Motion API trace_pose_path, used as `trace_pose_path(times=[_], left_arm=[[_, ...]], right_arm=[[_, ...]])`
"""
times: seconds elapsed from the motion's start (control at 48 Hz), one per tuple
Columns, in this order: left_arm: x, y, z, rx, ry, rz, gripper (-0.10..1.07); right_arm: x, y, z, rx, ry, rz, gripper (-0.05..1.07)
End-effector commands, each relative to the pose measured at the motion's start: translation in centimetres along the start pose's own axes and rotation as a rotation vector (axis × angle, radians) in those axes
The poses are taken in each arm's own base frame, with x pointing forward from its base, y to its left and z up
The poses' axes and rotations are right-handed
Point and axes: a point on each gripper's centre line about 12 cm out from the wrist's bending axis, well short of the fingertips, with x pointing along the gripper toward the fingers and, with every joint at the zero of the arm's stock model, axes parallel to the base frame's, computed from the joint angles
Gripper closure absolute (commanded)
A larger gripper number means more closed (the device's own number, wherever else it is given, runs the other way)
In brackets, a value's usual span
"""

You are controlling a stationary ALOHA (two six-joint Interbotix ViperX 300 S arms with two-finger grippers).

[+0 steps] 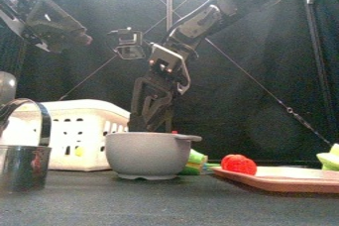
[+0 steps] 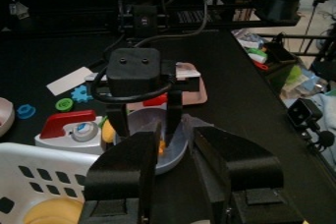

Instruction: Place yellow gear on plate

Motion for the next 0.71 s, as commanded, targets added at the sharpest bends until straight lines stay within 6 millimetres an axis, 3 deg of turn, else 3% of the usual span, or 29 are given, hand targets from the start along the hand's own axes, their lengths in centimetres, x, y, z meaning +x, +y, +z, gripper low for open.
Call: trace_pose_path(times=[0.0,0.25,0.458,0.688], left_arm=[[0.1,0.0,0.5,0.005,-0.020,-0.002,0.29],[0.1,0.0,0.5,0.003,-0.017,-0.002,0.29],[0.0,-0.1,0.3,-0.001,-0.015,-0.003,0.29],[0.0,0.0,0.2,-0.003,-0.012,-0.001,0.29]], right_arm=[[-3.4,0.4,2.7,0.016,-0.103,0.022,0.37],[-8.1,1.3,3.0,0.102,-0.180,0.094,0.37],[-10.3,1.9,-0.4,0.154,-0.173,0.136,0.37],[-12.7,1.6,-5.9,0.325,-0.167,0.171,0.37]])
